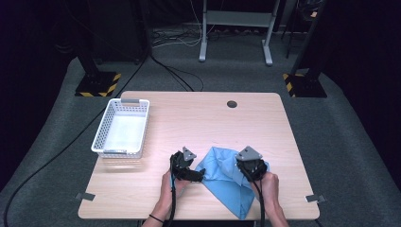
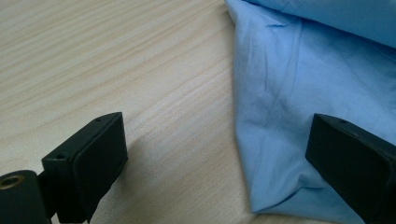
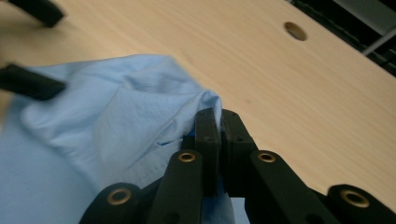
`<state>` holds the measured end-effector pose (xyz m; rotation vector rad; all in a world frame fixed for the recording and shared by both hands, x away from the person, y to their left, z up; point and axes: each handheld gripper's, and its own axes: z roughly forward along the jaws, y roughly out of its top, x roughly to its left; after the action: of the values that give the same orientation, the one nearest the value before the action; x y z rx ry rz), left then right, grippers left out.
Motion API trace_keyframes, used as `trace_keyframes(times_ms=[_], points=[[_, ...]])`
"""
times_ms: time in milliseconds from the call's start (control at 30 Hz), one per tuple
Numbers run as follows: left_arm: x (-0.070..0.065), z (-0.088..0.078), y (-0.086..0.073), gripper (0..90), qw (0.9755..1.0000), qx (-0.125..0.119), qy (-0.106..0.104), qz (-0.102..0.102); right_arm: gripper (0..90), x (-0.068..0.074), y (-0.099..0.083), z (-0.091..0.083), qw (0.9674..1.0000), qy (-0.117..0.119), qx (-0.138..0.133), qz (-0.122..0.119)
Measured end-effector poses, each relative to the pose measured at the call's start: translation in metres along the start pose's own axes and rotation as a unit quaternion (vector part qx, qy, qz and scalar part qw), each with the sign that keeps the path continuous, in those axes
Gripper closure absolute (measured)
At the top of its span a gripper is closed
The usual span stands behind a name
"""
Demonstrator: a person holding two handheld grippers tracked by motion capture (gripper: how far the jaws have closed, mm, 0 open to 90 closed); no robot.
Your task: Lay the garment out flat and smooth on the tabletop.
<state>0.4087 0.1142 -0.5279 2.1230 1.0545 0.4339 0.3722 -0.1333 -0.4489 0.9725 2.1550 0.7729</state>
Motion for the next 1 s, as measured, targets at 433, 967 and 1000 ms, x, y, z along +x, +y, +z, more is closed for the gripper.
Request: trace_keyframes(times_ms=[433, 967, 1000], points=[[0.0, 0.0, 0.0, 5.3, 1.0, -0.001, 0.0, -0.001, 87.0, -0.081, 0.01, 0.049, 0.9972, -0.053, 0.032, 0.042], [0.0, 0.0, 0.0, 5.5, 1.0, -0.001, -0.001, 0.001, 86.9, -0.137, 0.035, 0.109, 0.9908, -0.101, 0.062, 0.064], [0.0, 0.0, 0.0, 5.5, 1.0, 0.0, -0.001, 0.001, 86.4, -0.138, 0.035, 0.114, 0.9897, -0.11, 0.065, 0.065]])
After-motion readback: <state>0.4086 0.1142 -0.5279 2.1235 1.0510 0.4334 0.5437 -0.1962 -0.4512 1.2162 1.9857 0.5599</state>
